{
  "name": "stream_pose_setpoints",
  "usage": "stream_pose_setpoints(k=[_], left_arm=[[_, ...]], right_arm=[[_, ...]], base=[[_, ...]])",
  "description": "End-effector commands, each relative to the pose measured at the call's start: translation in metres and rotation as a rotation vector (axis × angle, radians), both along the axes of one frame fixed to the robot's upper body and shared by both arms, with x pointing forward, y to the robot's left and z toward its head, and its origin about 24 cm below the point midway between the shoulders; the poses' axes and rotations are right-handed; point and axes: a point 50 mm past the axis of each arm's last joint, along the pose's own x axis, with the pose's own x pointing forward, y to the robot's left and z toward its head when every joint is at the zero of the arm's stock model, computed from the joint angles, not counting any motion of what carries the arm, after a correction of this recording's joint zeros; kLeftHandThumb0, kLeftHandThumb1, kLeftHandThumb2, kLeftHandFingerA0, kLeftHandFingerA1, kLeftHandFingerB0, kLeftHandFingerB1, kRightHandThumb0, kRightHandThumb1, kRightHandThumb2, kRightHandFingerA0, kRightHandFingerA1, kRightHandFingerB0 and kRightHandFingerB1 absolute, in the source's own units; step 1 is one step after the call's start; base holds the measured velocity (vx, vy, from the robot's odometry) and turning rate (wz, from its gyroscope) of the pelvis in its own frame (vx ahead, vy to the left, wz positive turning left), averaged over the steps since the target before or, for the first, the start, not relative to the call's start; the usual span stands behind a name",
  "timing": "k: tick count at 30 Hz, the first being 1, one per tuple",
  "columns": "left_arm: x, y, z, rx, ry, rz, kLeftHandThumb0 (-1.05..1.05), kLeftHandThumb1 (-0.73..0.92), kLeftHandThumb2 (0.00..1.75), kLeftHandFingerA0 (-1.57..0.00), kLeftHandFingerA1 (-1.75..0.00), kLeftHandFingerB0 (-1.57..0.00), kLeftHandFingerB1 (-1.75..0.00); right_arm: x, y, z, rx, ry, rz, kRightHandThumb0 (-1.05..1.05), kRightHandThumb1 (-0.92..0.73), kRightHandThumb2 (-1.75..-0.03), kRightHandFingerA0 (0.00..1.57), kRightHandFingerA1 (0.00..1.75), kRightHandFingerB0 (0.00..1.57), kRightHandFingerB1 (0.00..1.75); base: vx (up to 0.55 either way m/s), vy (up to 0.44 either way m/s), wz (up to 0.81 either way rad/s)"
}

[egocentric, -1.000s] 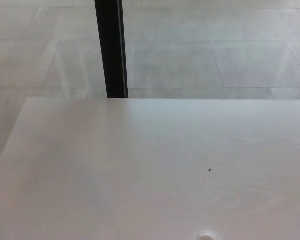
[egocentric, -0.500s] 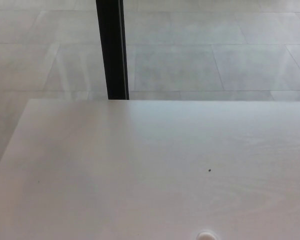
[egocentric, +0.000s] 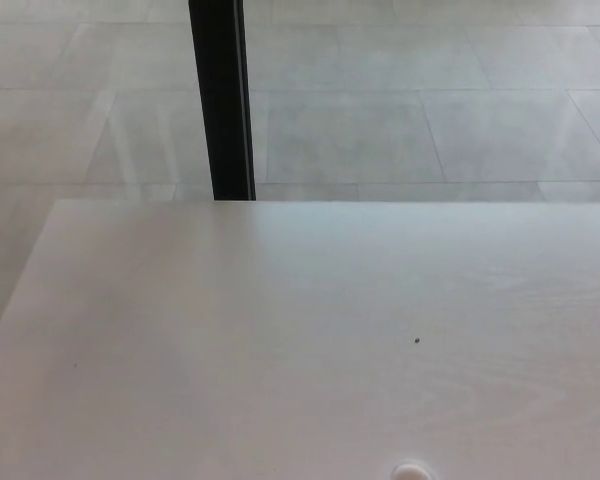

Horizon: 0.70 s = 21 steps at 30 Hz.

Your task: The robot uses its left hand to to lift the bottle kept on the middle of the desk and tilts it towards its right hand. It then uses its right hand to rotate its cap to open it and places the bottle and cap back on the desk

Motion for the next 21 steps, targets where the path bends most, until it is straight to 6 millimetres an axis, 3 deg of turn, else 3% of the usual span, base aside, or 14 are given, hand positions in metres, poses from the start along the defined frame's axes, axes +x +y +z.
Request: stream_pose_setpoints(k=[1, 3, 11, 18, 19, 21], left_arm=[[-0.0159, 0.0013, 0.0018, 0.142, -0.025, 0.109, -1.04, 0.68, 1.2, -0.01, -0.67, 0.0, -0.51], [-0.0192, 0.0013, 0.0013, 0.146, -0.026, 0.126, -1.05, 0.67, 1.2, 0.0, -0.68, 0.0, -0.51], [-0.021, 0.0014, 0.0036, 0.174, -0.026, 0.088, -1.01, 0.69, 1.21, -0.01, -0.68, 0.0, -0.53], [-0.0191, 0.0044, -0.0015, 0.173, -0.014, 0.068, -1.04, 0.7, 1.21, -0.01, -0.65, 0.0, -0.5], [-0.0185, 0.0033, -0.0001, 0.179, -0.016, 0.061, -1.04, 0.92, 0.68, 0.0, -0.78, 0.0, -0.66], [-0.018, 0.0032, -0.0003, 0.184, -0.017, 0.051, -1.04, 0.92, 0.66, 0.0, -0.8, 0.0, -0.66]], right_arm=[[-0.0134, 0.0073, -0.0165, 0.195, -0.186, -0.138, -0.61, -0.73, -0.63, 0.11, 0.49, 0.18, 0.33], [-0.013, 0.0086, -0.0172, 0.188, -0.174, -0.123, -0.61, -0.73, -0.63, 0.17, 0.55, 0.19, 0.32], [-0.0125, 0.0125, -0.0197, 0.207, -0.171, -0.066, -0.6, -0.73, -0.62, 0.13, 0.46, 0.18, 0.31], [-0.01, 0.014, -0.0202, 0.193, -0.146, -0.051, -0.61, -0.72, -0.62, 0.16, 0.53, 0.21, 0.31], [-0.0092, 0.0146, -0.0201, 0.201, -0.166, -0.047, -0.59, -0.72, -0.62, 0.15, 0.5, 0.2, 0.31], [-0.0081, 0.0149, -0.0201, 0.199, -0.166, -0.044, -0.58, -0.71, -0.63, 0.16, 0.49, 0.2, 0.31]], base=[[0.0, 0.0, 0.0], [0.0, 0.0, 0.0], [0.0, 0.0, 0.0], [0.0, 0.0, 0.0], [0.0, 0.0, 0.0], [0.0, 0.0, 0.0]])
